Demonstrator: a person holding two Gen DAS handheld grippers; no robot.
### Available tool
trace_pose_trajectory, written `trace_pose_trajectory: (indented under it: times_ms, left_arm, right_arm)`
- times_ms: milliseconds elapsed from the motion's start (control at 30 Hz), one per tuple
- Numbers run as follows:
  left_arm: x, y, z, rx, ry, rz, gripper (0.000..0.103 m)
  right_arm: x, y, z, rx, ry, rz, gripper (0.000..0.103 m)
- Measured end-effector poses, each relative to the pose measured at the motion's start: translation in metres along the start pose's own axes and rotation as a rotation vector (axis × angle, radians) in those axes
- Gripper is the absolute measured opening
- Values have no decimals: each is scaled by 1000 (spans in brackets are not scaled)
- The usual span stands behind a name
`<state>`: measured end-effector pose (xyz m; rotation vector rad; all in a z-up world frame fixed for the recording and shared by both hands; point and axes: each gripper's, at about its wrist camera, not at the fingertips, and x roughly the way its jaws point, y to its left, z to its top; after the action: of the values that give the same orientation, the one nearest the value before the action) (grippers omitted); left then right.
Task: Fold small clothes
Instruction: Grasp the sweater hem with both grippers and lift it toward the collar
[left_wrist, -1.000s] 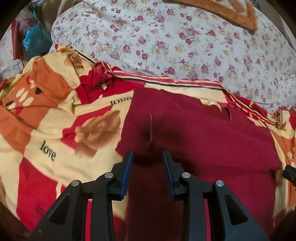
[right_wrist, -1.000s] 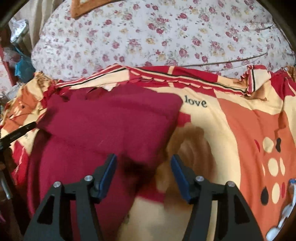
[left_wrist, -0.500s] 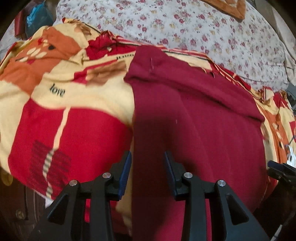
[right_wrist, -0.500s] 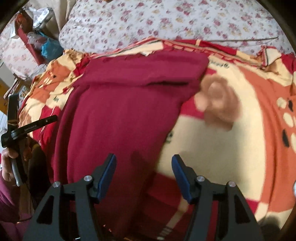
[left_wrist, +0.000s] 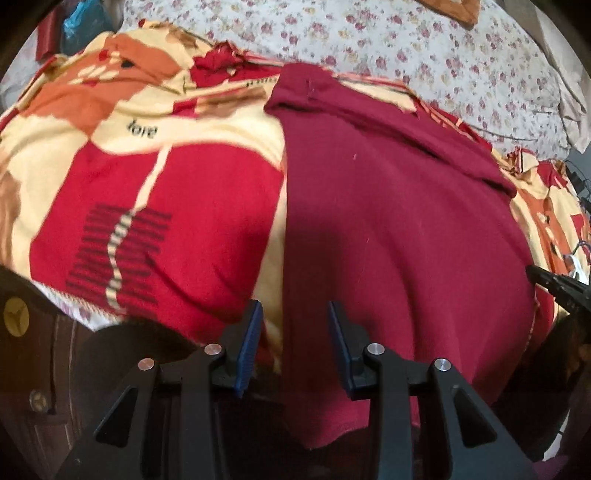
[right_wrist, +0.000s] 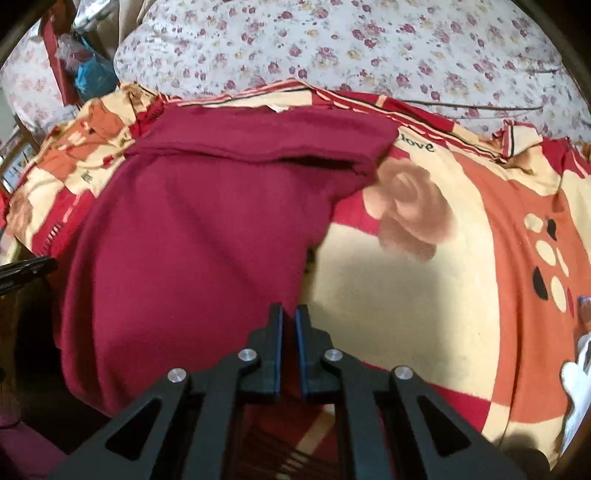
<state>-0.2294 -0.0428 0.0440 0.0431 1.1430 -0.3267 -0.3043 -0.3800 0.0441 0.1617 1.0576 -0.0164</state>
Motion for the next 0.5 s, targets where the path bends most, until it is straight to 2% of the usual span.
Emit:
trace_pose_trajectory:
  times_ms: [67,100,133,200,400,500]
  left_arm:
    - [3,-1,-6,-1,17,-11,15]
    - [5,-1,-9,3,25,-17,15]
    - [6,-2,-13,9,32,-23,15]
    - [9,-2,-18,15,45,-21,15]
    - [16,-2,-28,3,61,-25,15]
    - [17,-3,-33,-3,76,-52,16]
  right_arm:
    - [-5,-2,-4,23,11,36,9]
    - [-11,-4,-8,40,17,74,20]
    - [-18,-4,-14,52,29,131,38]
    - [-25,0,-25,48,56,201,54]
    - [-8,18,-74,51,243,294,59]
    - [4,21,-87,65,300,300,63]
